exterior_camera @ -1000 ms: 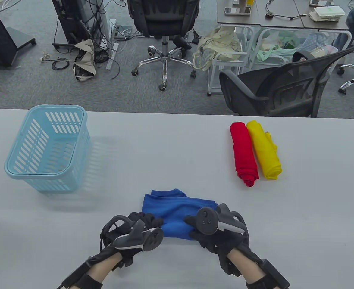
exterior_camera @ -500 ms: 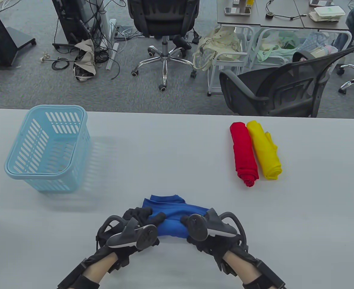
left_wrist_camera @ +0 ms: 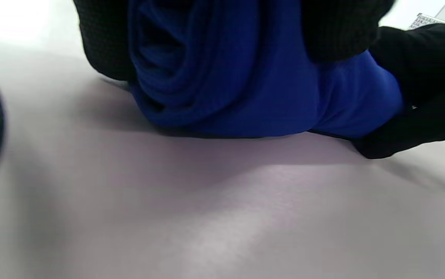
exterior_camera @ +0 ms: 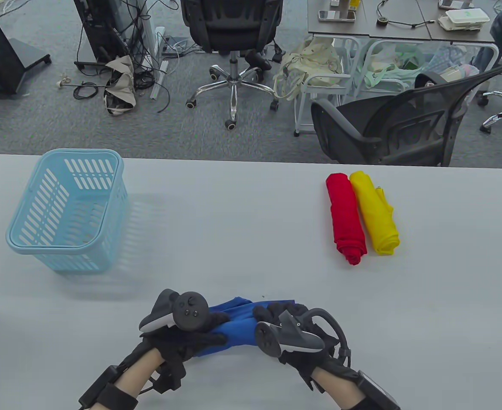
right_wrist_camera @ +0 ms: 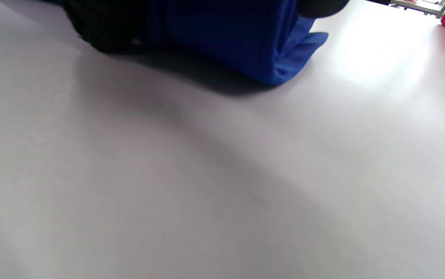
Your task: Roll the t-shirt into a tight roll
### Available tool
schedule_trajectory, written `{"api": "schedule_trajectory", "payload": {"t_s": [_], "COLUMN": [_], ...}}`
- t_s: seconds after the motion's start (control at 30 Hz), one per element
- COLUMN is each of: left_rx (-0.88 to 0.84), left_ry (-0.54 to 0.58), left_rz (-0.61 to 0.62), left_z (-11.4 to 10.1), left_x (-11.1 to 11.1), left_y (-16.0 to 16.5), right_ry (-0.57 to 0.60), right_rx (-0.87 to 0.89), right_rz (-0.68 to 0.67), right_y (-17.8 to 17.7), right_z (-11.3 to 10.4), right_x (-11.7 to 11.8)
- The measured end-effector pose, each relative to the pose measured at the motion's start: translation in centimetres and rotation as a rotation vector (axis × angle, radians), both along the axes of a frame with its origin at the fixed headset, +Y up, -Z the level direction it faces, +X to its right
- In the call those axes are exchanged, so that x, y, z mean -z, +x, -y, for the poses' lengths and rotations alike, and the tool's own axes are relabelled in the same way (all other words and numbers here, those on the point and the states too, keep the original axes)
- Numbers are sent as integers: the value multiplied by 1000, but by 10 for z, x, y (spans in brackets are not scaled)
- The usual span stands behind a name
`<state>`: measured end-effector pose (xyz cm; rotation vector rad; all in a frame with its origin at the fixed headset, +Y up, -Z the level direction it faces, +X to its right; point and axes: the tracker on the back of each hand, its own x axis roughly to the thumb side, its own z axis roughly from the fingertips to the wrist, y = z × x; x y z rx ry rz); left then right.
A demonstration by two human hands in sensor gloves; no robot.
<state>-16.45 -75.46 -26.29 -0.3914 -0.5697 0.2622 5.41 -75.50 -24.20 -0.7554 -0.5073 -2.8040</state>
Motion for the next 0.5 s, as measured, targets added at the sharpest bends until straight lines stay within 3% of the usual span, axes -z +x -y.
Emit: {"api": "schedule_trajectory", "payload": {"t_s": [0.1,0.27,0.37,0.43,0.5], "left_rx": [271,540,435,295,180], "left_ry": [259,470,407,239,112], "left_rz": [81,159,135,106,73], "left_z": [-5,5,2,-2,-3], "left_x": [-15,-22,-16,-9,-3], "left_y": [14,33,32,24,16], "right_ry": [-115,-259,-192,-59,-13], "right_rx": [117,232,209,131,120], "right_rz": [19,49,67,39,1], "right_y": [5,18,17,14,9], "right_z": [-4,-7,-10,-16,-20], "right_x": [7,15,10,3,-1]}}
